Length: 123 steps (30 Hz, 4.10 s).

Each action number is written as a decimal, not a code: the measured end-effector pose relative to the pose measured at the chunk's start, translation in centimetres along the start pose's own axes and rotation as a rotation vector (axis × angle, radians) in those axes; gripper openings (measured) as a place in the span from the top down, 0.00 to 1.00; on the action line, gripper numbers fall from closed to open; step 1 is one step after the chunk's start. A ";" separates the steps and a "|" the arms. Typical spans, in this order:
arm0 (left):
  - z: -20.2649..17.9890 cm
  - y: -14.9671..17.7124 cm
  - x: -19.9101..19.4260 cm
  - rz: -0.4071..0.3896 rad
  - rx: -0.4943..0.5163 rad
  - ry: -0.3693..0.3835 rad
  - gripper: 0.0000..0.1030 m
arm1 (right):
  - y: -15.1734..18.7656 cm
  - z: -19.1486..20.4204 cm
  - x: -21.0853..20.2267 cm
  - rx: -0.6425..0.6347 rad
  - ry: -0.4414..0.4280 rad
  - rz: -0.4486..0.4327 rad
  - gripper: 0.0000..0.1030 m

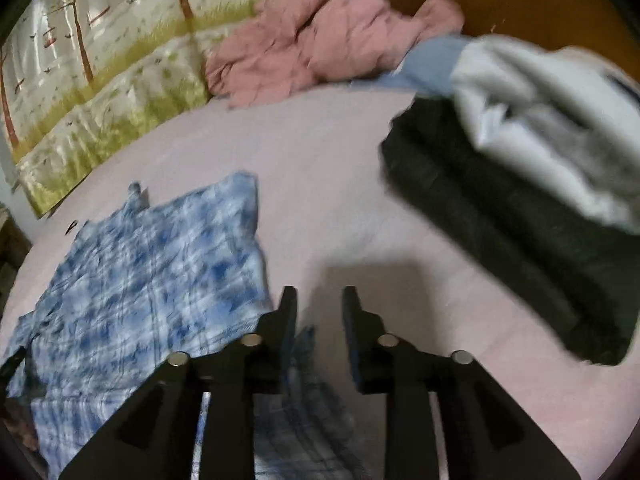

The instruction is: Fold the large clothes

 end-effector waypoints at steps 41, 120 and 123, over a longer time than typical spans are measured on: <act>35.1 4.2 -2.8 0.035 -0.819 -0.227 0.27 | 4.2 9.8 -1.3 -0.359 0.006 -0.044 0.52; 8.2 0.8 2.8 0.261 -0.065 0.125 0.98 | 4.9 10.1 -1.4 -0.360 -0.023 0.002 0.52; 8.1 0.2 1.1 0.203 -0.065 0.178 0.98 | 4.8 9.9 -1.3 -0.350 -0.040 0.013 0.52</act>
Point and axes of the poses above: each gripper's, at about its wrist camera, not at the fingertips, and x roughly the way its jaws point, z to its left, y to its underside, the point moved 5 cm from there along x, roughly the way its jaws point, and after that the axes turned 13 degrees about z, right-handed, at the moved point
